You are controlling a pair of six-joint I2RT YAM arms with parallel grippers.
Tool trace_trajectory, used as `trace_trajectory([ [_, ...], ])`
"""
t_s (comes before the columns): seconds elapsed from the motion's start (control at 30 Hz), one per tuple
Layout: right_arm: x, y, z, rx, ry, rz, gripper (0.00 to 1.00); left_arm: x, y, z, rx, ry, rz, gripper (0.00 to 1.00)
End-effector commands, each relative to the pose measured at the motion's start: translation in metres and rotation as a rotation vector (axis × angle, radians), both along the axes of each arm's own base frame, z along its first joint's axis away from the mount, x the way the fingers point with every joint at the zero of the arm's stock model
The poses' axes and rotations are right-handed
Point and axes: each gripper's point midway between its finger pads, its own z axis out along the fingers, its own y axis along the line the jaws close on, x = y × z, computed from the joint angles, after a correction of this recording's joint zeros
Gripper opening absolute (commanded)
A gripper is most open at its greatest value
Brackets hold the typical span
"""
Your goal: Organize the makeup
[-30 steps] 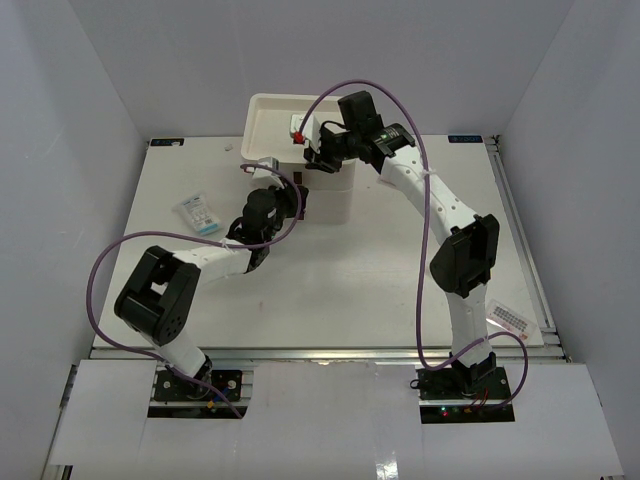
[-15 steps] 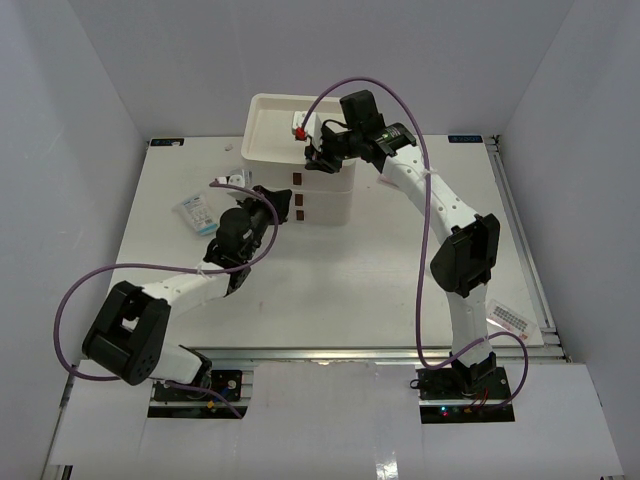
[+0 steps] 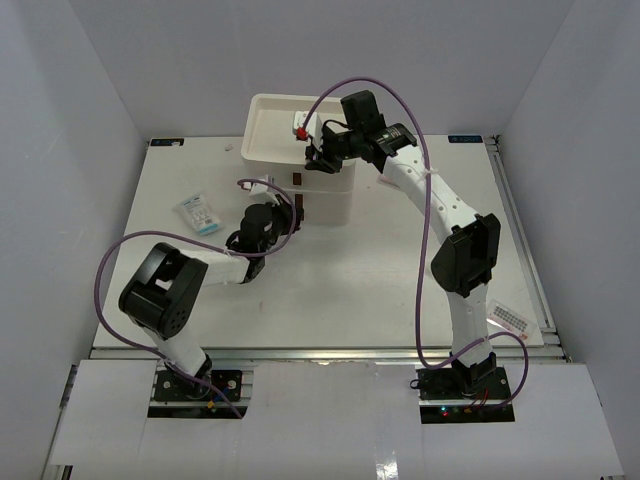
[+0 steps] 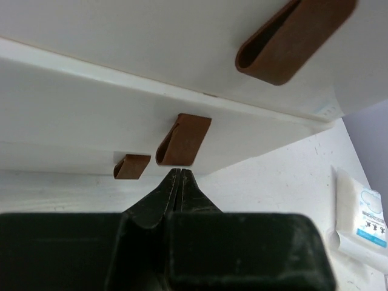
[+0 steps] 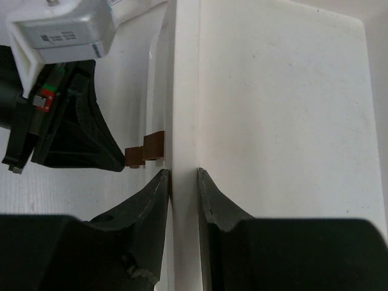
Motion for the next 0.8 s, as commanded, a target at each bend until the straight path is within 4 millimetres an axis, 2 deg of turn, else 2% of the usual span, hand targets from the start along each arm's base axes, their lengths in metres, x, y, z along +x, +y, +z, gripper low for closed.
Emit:
trace_trajectory([
  [0.0, -0.02, 0.004, 0.011, 0.038, 0.045, 0.044, 0.25, 0.025, -0.006, 0.032, -0.038, -0.073, 0.005, 0.08],
  [0.13, -0.019, 0.004, 0.008, 0.033, 0.047, 0.043, 0.25, 0.034, -0.004, 0.04, -0.055, -0.098, 0.013, 0.08],
  [0.23, -0.017, 0.003, 0.008, 0.033, 0.044, 0.042, 0.25, 0.034, -0.002, 0.043, -0.057, -0.11, 0.016, 0.09],
  [0.4, -0.016, 0.003, 0.005, 0.028, 0.049, 0.038, 0.25, 0.033, -0.001, 0.042, -0.064, -0.116, 0.012, 0.17],
  [0.5, -0.013, 0.001, 0.0, 0.015, 0.047, 0.026, 0.25, 0.024, -0.006, 0.048, -0.077, -0.135, -0.037, 0.23],
  [0.53, -0.012, 0.0, 0.001, 0.015, 0.045, 0.023, 0.25, 0.019, -0.006, 0.048, -0.079, -0.138, -0.049, 0.25],
  [0.63, -0.007, -0.003, 0.001, 0.016, 0.044, 0.012, 0.26, -0.006, -0.005, 0.049, -0.085, -0.171, -0.116, 0.51],
  [0.7, -0.004, -0.004, 0.003, 0.021, 0.041, 0.007, 0.26, -0.034, -0.001, 0.041, -0.081, -0.172, -0.163, 0.67],
  [0.77, -0.002, -0.004, 0.001, 0.022, 0.048, 0.004, 0.26, -0.045, 0.001, 0.039, -0.077, -0.173, -0.186, 0.72],
])
